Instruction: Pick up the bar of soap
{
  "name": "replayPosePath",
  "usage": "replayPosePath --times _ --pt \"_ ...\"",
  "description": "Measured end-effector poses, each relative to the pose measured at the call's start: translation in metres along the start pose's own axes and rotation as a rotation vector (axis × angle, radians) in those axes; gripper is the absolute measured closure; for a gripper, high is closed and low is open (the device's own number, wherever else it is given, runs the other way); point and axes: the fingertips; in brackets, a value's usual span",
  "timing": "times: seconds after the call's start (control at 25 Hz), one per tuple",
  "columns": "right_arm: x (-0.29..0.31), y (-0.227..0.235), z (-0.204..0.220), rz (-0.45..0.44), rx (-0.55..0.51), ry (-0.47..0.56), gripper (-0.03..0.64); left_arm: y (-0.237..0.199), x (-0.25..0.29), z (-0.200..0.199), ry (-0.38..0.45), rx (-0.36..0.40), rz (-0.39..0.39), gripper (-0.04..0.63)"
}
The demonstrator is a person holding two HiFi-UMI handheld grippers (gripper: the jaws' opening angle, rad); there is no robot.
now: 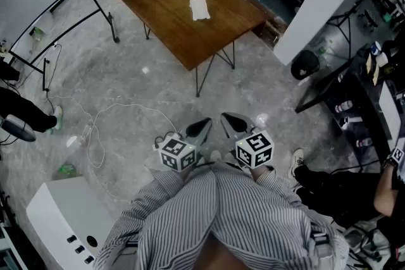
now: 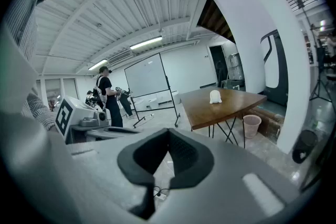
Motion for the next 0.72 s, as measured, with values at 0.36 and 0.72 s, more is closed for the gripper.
replayPosePath --times 0.36,0.72 --pt "0.008 -0.005 0.002 -0.016 -0.016 -0.016 0.615 -0.008 -0.002 -0.002 0.003 -0.002 -0.022 0.592" --pt "0.009 0.008 0.001 -0.023 -0.009 -0.014 0.615 -0.012 0.011 0.001 -0.005 0.004 -0.038 0.592"
Point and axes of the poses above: the fingertips, and each gripper's own axes: x forward along the fingers, y to its right, z out of its underside, and after that the axes turned 10 degrees about y, right-handed
